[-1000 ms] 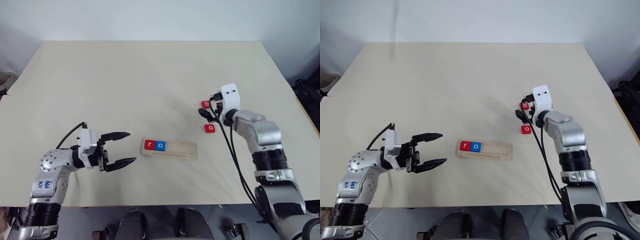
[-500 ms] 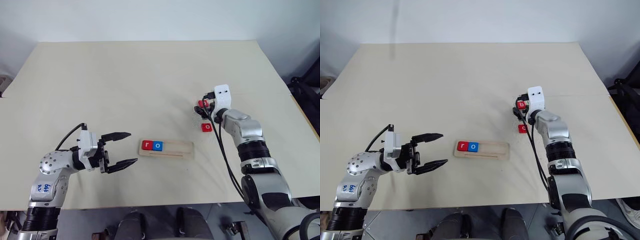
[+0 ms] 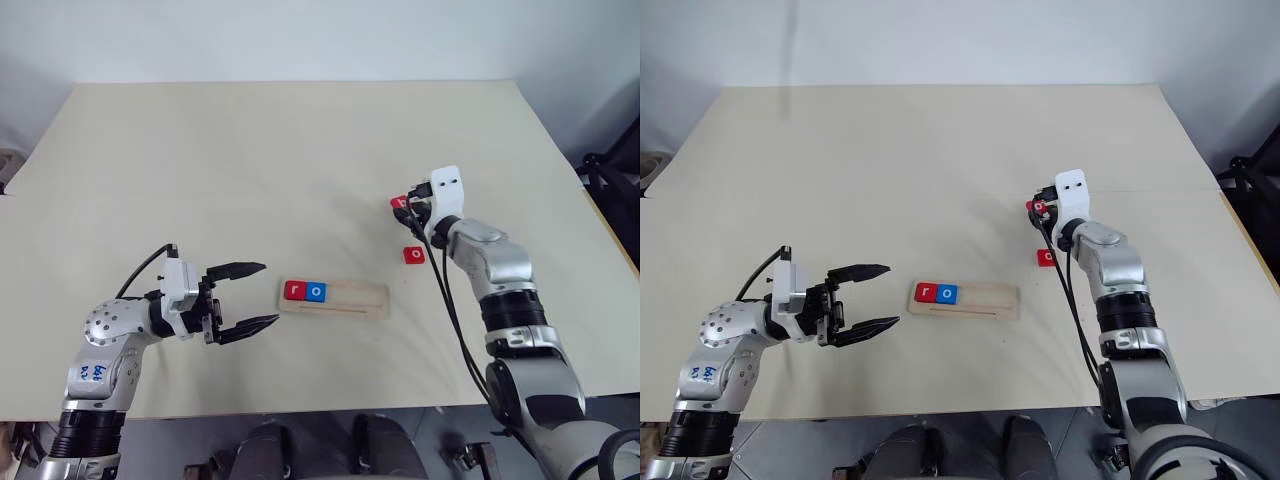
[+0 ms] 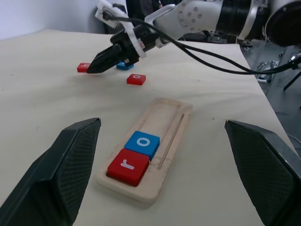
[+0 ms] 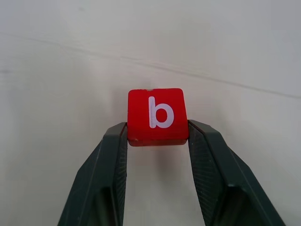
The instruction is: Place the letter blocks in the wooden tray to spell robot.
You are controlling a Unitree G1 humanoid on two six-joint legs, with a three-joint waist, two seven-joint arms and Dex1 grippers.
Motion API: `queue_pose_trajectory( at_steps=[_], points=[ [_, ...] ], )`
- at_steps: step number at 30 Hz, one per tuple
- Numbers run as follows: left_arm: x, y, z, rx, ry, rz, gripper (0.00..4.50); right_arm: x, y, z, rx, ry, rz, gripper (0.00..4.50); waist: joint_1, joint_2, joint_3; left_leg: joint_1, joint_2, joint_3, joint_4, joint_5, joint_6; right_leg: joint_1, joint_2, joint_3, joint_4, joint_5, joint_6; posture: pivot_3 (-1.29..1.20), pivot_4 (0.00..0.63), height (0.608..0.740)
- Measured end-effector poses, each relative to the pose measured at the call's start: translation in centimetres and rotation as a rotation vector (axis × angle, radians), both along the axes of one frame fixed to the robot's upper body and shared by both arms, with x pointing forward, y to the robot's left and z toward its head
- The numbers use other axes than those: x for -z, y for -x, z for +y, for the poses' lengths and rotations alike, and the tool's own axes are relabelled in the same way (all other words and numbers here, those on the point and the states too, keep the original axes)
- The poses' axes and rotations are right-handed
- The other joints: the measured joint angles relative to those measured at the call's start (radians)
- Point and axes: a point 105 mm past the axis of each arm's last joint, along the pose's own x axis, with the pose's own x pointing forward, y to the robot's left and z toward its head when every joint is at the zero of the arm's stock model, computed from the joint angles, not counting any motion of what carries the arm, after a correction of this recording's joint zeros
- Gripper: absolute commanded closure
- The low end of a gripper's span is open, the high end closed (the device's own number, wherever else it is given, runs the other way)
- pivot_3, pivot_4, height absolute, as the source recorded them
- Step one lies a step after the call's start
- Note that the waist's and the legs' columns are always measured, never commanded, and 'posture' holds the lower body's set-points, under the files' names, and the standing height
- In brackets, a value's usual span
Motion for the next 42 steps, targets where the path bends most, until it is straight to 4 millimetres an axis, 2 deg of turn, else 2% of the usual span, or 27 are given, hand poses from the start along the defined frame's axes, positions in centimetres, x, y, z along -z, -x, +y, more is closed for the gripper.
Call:
queue_pose_trajectory(
  at_steps=[3, 6, 11, 15, 18, 24, 30, 33, 38, 42],
  points=[
    [0.0, -0.5, -0.3, 0.017, 0.005, 0.003, 0.0, -1.3, 2.5, -1.6, 0.018, 0.012, -0.025, 3.03, 0.005, 0.0, 0.0, 0.0, 0.0, 0.0, 0.0, 0.0, 0.0, 0.0, 0.0, 0.0, -0.001, 0.0, 0.0, 0.0, 0.15, 0.74],
    [0.2, -0.9, -0.5, 0.033, 0.005, 0.008, 0.0, -1.1, 5.1, -3.1, 0.056, 0.017, -0.004, 3.03, 0.008, 0.0, 0.0, 0.0, 0.0, 0.0, 0.0, 0.0, 0.0, 0.0, 0.0, 0.0, -0.001, 0.0, 0.0, 0.0, 0.15, 0.74],
    [0.2, -1.7, -1.0, 0.074, 0.003, 0.012, 0.0, 0.8, 10.0, -4.6, 0.142, -0.024, 0.08, 3.03, 0.008, 0.0, 0.0, 0.0, 0.0, 0.0, -0.001, 0.0, 0.0, 0.0, 0.001, 0.0, -0.001, 0.0, 0.0, 0.0, 0.15, 0.74],
    [0.1, -2.3, -1.3, 0.103, 0.007, 0.01, 0.0, 3.3, 13.3, -4.1, 0.186, -0.106, 0.146, 3.03, 0.007, 0.0, 0.0, 0.0, 0.0, 0.0, -0.001, 0.0, 0.0, 0.0, 0.001, 0.0, -0.001, 0.0, 0.0, 0.0, 0.15, 0.74],
    [0.3, -2.3, -1.3, 0.118, 0.003, 0.015, 0.0, 4.7, 14.6, -3.8, 0.196, -0.112, 0.186, 3.03, 0.005, 0.0, 0.0, 0.0, -0.001, 0.0, -0.001, 0.0, 0.0, 0.0, 0.001, 0.0, -0.001, 0.0, 0.0, 0.0, 0.15, 0.74],
    [0.1, -2.6, -1.4, 0.134, -0.006, 0.007, 0.0, 6.1, 15.6, -3.2, 0.193, -0.112, 0.219, 3.03, 0.003, 0.0, 0.0, 0.0, -0.001, 0.0, -0.001, 0.0, 0.0, 0.0, 0.001, 0.0, -0.001, 0.0, 0.0, 0.0, 0.15, 0.74],
    [0.0, -2.6, -1.5, 0.131, -0.005, 0.001, 0.0, 6.2, 15.3, -2.9, 0.153, -0.139, 0.215, 1.07, 0.003, 0.0, 0.0, 0.0, -0.001, 0.0, -0.001, 0.0, 0.0, 0.0, 0.001, 0.0, -0.001, 0.0, 0.0, 0.0, 0.15, 0.74],
    [0.2, -2.5, -1.4, 0.12, -0.002, 0.007, 0.0, 6.0, 15.2, -3.4, 0.104, -0.099, 0.225, 0.13, 0.003, 0.0, 0.0, 0.0, -0.001, 0.0, -0.001, 0.0, 0.001, 0.0, 0.001, 0.0, -0.001, 0.0, 0.0, 0.0, 0.15, 0.74],
    [0.9, -2.2, -1.2, 0.102, 0.001, 0.027, 0.0, 4.7, 15.4, -6.0, -0.018, -0.013, 0.232, 0.05, 0.008, 0.0, 0.0, 0.0, -0.001, 0.0, -0.001, -0.001, 0.001, 0.001, 0.001, 0.0, -0.002, 0.0, 0.0, 0.0, 0.15, 0.74],
    [0.7, -1.5, -1.0, 0.103, -0.012, 0.007, 0.0, 2.7, 16.7, -6.8, -0.261, 0.009, 0.16, 0.05, 0.022, -0.001, 0.0, 0.002, -0.001, 0.0, -0.001, -0.001, 0.001, 0.002, 0.001, 0.0, -0.003, 0.0, 0.0, 0.0, 0.15, 0.74]
  ],
)
